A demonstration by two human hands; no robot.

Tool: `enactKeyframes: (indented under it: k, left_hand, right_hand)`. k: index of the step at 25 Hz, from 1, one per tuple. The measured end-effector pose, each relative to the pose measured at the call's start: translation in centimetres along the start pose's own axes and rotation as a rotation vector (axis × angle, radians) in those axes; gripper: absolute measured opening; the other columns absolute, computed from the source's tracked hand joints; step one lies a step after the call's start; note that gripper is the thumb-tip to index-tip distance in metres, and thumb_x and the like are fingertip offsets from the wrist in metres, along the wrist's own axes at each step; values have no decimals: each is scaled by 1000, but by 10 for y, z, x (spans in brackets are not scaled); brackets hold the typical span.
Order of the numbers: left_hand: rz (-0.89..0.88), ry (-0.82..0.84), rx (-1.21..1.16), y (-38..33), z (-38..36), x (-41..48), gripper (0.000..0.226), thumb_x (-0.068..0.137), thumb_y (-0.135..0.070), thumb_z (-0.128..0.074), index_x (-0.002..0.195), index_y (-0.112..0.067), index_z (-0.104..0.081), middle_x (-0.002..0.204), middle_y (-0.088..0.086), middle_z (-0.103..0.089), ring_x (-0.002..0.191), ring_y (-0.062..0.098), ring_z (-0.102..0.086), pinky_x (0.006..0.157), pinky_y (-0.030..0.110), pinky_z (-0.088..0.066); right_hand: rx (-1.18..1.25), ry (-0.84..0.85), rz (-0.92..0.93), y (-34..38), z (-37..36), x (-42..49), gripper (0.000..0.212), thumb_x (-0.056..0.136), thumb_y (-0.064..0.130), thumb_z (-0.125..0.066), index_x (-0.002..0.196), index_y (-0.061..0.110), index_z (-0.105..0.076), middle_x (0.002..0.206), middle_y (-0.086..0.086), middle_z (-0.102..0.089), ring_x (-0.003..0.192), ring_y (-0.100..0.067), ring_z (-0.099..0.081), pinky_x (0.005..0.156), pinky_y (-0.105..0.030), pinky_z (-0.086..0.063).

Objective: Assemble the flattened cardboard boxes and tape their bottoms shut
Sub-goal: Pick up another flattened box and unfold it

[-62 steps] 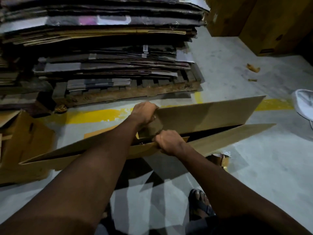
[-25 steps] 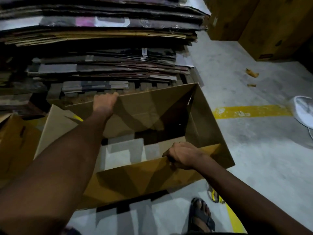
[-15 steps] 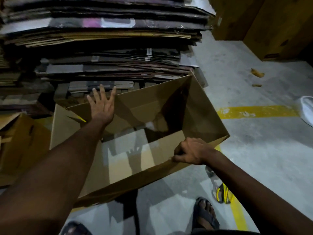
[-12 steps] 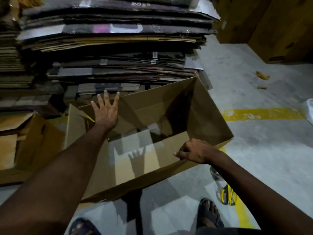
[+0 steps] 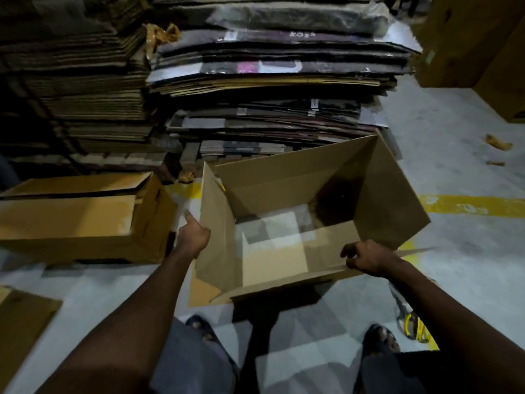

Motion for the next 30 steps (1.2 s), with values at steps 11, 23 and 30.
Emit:
enactKeyframes:
  k: [11, 23, 30]
  left_hand:
    - [-215, 197, 265, -20, -43, -60, 68, 89, -12, -52, 143, -15, -12, 116, 22, -54, 98, 41, -57, 65, 43, -51]
    - [-183, 243, 141, -57, -8, 12, 78, 96, -14, -43, 152, -26, 10, 139, 26, -41, 101, 44, -60, 80, 48, -57]
    - [-203, 256, 274, -72, -13, 23, 81, 93, -6, -44, 153, -18, 9, 141, 22, -37, 118, 39, -50, 90, 42, -51]
  right_hand:
    - [-196, -39, 25, 0, -5, 2, 67, 77, 50, -72, 138, 38, -44, 137, -2, -48, 121, -24, -47, 94, -42, -49]
    - [-337, -280, 268, 126, 48, 117, 99, 78, 56, -70, 154, 32, -12, 164, -8, -6, 144, -34, -22, 110, -54, -34]
    - [-278, -406, 233, 194, 102, 242, 85, 95, 47, -52, 156, 26, 3, 163, -6, 17, 151, -31, 2, 118, -58, -19]
Point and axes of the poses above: each hand's wrist, its own x-axis towards the middle knuckle, its own z-axis out of the back of the hand, y = z × x, the point moved 5 cm from there along x, towards the middle knuckle
